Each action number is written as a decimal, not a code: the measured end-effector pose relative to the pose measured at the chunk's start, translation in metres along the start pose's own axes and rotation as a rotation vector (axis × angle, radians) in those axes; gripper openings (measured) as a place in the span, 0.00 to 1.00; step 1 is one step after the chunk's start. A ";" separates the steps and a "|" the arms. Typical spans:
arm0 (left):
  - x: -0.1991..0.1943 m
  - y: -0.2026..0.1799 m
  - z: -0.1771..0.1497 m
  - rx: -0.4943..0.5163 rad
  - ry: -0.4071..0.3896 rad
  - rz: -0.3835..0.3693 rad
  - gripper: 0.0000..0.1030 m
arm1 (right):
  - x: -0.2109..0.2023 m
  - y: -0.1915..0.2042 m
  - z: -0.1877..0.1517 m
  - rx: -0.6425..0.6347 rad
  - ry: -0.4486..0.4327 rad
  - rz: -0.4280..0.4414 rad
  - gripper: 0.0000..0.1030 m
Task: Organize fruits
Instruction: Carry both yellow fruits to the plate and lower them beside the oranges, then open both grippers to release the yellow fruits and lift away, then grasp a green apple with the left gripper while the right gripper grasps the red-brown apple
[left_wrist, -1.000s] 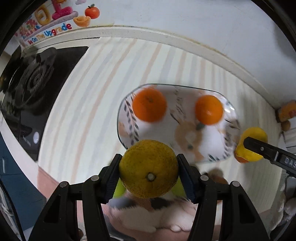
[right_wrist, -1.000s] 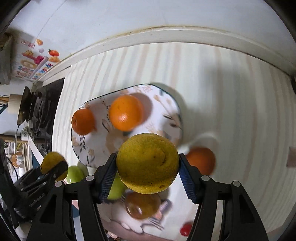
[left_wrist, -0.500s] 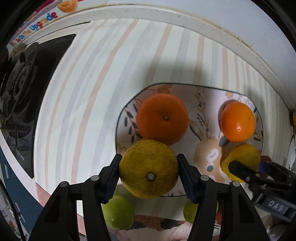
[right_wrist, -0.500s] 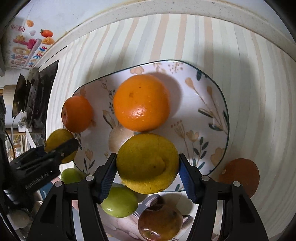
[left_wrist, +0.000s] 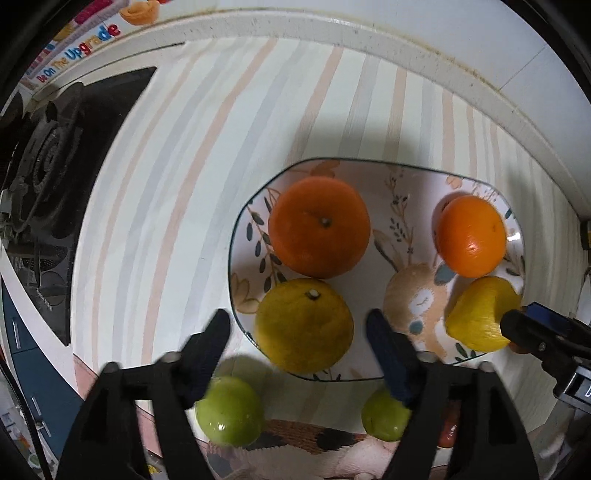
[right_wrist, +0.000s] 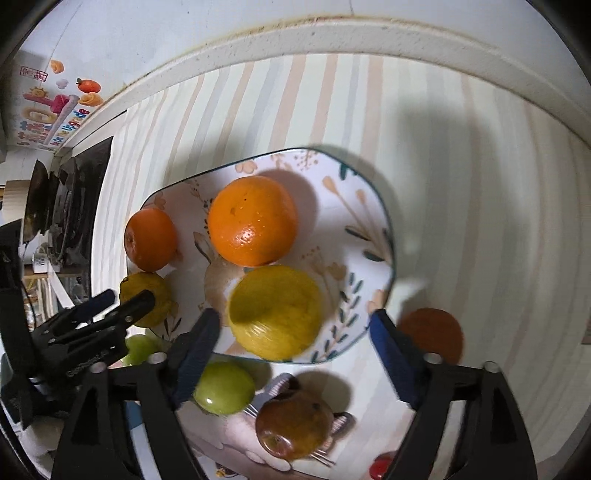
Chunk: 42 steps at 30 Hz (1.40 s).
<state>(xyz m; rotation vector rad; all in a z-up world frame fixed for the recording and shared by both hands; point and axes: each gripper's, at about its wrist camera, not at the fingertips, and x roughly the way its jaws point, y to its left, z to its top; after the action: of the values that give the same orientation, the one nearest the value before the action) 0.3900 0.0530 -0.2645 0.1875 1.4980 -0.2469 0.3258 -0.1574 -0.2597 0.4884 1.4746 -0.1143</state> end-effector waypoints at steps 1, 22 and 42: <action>-0.004 0.001 -0.002 -0.003 -0.006 0.003 0.82 | -0.005 -0.003 -0.002 -0.006 -0.006 -0.027 0.92; -0.108 -0.012 -0.099 -0.044 -0.233 0.041 0.87 | -0.098 0.018 -0.105 -0.168 -0.167 -0.163 0.93; -0.197 -0.021 -0.174 -0.036 -0.402 0.003 0.87 | -0.202 0.033 -0.185 -0.223 -0.342 -0.109 0.93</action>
<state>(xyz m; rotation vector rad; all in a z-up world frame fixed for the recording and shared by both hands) 0.2068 0.0896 -0.0792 0.1030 1.1026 -0.2393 0.1448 -0.1011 -0.0591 0.1953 1.1604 -0.1118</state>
